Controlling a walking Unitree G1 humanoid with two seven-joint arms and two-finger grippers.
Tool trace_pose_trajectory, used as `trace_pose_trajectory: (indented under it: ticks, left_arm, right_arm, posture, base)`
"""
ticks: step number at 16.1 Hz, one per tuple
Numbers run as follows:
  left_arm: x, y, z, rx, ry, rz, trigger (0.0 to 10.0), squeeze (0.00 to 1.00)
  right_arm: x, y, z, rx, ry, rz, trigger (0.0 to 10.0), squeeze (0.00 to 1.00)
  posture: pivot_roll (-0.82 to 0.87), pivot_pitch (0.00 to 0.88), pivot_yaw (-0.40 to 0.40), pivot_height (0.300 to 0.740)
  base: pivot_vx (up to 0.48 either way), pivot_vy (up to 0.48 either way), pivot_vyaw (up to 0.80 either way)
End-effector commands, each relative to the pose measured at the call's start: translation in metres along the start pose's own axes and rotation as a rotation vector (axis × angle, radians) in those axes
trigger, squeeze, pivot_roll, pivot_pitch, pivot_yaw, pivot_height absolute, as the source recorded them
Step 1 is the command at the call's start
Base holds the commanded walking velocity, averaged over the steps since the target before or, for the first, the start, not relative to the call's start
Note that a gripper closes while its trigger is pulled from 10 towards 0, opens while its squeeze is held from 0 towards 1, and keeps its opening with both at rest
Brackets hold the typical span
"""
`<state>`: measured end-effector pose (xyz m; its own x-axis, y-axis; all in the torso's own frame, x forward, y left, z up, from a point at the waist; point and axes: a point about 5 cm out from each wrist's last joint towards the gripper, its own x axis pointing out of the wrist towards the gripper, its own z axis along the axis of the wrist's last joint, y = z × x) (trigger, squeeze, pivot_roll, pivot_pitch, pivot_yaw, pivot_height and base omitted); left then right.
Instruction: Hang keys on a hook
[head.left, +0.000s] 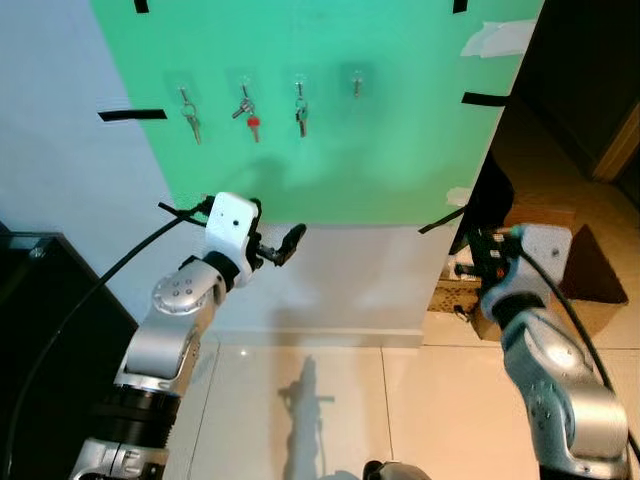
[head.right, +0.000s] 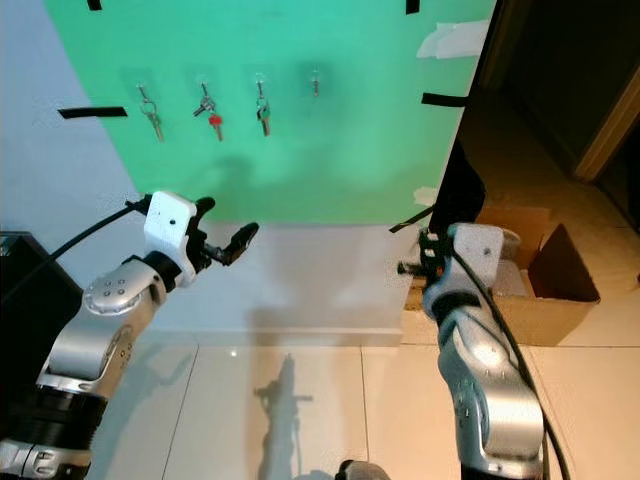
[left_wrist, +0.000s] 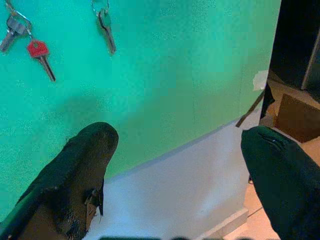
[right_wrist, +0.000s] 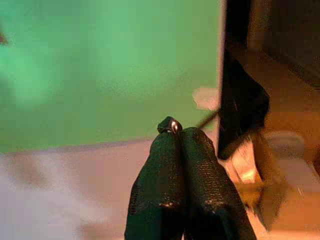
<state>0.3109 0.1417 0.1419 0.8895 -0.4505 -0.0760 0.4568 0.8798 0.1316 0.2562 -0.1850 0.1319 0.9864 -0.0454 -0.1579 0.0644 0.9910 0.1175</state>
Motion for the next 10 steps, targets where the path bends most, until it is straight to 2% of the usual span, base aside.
trace_pose_trajectory:
  ticks: [1,3,10]
  left_arm:
    - [0.0004,0.002,-0.0011,0.01,0.0,0.019,10.0,0.0]
    - [0.0016,0.0003,-0.006,0.016,0.016,0.018,10.0,0.0]
    - [0.0082,0.0003,-0.0045,0.023,0.015,0.016,10.0,0.0]
  right_arm:
    - [-0.0002,-0.0029,-0.001,0.011,-0.008,-0.031,10.0,0.0]
    - [-0.0018,-0.0065,-0.0062,0.028,-0.01,-0.066,10.0,0.0]
    - [0.0033,-0.0018,-0.0025,0.006,-0.056,-0.061,10.0,0.0]
  posture:
    - [-0.12,0.0,0.083,0.74]
    - [-0.12,0.0,0.09,0.74]
    - [-0.13,0.0,0.099,0.74]
  base:
    - [0.319,0.0,0.0]
    - [0.343,0.0,0.0]
    - [0.368,0.0,0.77]
